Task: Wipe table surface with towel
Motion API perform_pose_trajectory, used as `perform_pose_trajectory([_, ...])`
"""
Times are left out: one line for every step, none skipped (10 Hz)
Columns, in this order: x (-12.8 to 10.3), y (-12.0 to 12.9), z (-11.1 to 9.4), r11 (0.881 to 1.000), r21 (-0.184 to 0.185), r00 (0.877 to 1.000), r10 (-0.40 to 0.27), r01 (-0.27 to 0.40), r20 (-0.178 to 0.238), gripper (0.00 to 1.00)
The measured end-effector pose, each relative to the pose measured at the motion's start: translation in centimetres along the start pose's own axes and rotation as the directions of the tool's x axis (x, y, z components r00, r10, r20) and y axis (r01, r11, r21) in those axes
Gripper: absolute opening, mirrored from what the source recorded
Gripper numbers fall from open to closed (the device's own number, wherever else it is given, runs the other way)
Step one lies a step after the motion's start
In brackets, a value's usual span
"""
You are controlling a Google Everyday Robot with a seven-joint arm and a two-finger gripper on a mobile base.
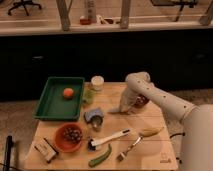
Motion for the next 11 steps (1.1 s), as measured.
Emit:
perform_pose_trajectory([0.4, -0.7, 0.1, 1.000, 0.008, 1.000, 0.012, -0.012, -0.011, 0.00])
perform_pose_trajectory([0.6, -1.4, 0.3, 1.000, 0.012, 1.000, 0.019, -0.019, -0.021, 0.00])
perform_pose_trajectory([0.5, -2.3, 0.5, 1.000, 0.019, 0.999, 0.023, -0.022, -0.030, 0.00])
perform_pose_trajectory([0.2, -3.4, 0.8, 0.999, 0.026, 0.999, 0.025, -0.024, -0.034, 0.00])
perform_pose_trajectory([-0.2, -3.8, 0.9, 0.999, 0.028, 0.999, 0.020, -0.019, -0.033, 0.00])
perform_pose_trajectory([-0.8, -4.2, 1.0, 0.999, 0.031, 0.999, 0.015, -0.014, -0.029, 0.00])
perform_pose_trajectory([-2.0, -4.5, 1.1, 1.000, 0.031, 1.000, -0.004, 0.005, -0.017, 0.00])
perform_pose_trajectory([-2.8, -4.6, 1.2, 0.999, 0.030, 1.000, -0.021, 0.021, -0.010, 0.00])
perform_pose_trajectory([-3.8, -4.4, 1.4, 0.999, 0.025, 0.999, -0.045, 0.045, -0.002, 0.00])
perform_pose_trajectory([-4.6, -3.7, 1.4, 0.997, 0.017, 0.997, -0.071, 0.071, 0.006, 0.00])
perform_pose_trajectory([-4.9, -2.9, 1.3, 0.996, 0.009, 0.996, -0.088, 0.088, 0.014, 0.00])
